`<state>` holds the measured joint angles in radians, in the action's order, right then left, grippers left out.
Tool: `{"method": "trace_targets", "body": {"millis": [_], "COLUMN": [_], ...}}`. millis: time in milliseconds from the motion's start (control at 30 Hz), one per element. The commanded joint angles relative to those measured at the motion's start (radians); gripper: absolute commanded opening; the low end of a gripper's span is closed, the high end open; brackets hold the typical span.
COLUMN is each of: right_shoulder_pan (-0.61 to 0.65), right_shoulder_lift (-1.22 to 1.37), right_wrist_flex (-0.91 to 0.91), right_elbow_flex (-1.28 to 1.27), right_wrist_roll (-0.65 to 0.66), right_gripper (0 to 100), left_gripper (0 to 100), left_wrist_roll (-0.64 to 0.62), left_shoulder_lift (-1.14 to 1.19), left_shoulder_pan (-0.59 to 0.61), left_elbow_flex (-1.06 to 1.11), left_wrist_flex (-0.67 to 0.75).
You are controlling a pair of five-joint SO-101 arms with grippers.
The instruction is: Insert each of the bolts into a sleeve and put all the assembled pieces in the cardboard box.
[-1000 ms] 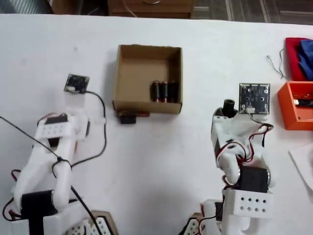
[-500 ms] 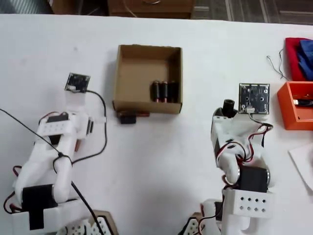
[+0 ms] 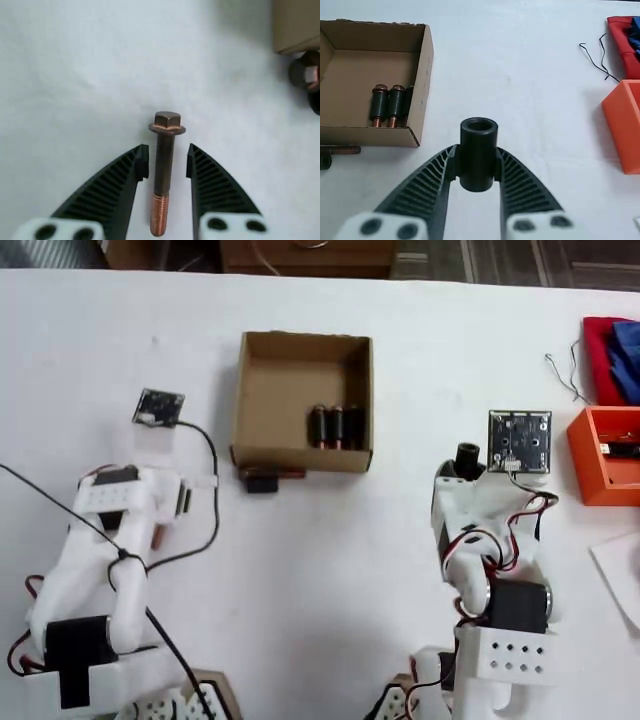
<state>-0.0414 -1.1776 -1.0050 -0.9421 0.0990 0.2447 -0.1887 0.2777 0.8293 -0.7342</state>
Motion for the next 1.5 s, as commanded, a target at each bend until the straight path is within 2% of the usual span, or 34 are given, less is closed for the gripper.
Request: {"method": "trace_targets", "body": {"millis": [0, 133, 233, 333, 533, 733, 867, 933, 1067, 1167, 1367, 1467], "right_shoulder_pan": [0.007, 0.007, 0.004, 0.001, 0.001, 0.001, 0.001, 0.001, -0.001, -0.001, -0.001, -0.001], "right_shoulder_lift": [-0.019, -0.019, -0.019, -0.019, -0.019, -0.019, -0.019, -0.019, -0.019, -0.019, -0.019, -0.019], "right_wrist_flex": [0.025, 0.025, 0.025, 0.025, 0.025, 0.025, 0.025, 0.025, 0.025, 0.025, 0.025, 0.025], "right_elbow_flex": [0.011, 0.011, 0.011, 0.011, 0.011, 0.011, 0.011, 0.011, 0.011, 0.011, 0.009, 0.008], "right_wrist_roll": [-0.002, -0.002, -0.002, -0.002, -0.002, -0.002, -0.002, -0.002, -0.002, -0.002, 0.000, 0.000], "right_gripper": [2.2, 2.2, 2.2, 2.2, 2.2, 2.2, 2.2, 2.2, 2.2, 2.2, 2.2, 2.2], "left_gripper": [15, 15, 11, 9, 12, 12, 12, 12, 11, 1, 3, 3], "left_wrist_roll": [0.005, 0.005, 0.005, 0.005, 0.005, 0.006, 0.095, 0.100, 0.084, 0.083, 0.081, 0.081], "left_shoulder_lift": [0.017, 0.144, 0.230, 0.301, 0.419, 0.491, 0.546, 0.571, 0.591, 0.591, 0.582, 0.499], "left_shoulder_pan": [-0.003, -0.002, -0.002, -0.002, -0.002, -0.006, -0.052, -0.064, -0.060, -0.061, -0.061, -0.066], "left_elbow_flex": [-0.085, -0.220, -0.329, -0.398, -0.466, -0.549, -0.593, -0.619, -0.654, -0.661, -0.661, -0.661], "left_wrist_flex": [-0.060, -0.189, -0.269, -0.292, -0.299, -0.397, -0.466, -0.493, -0.499, -0.499, -0.502, -0.540]}}
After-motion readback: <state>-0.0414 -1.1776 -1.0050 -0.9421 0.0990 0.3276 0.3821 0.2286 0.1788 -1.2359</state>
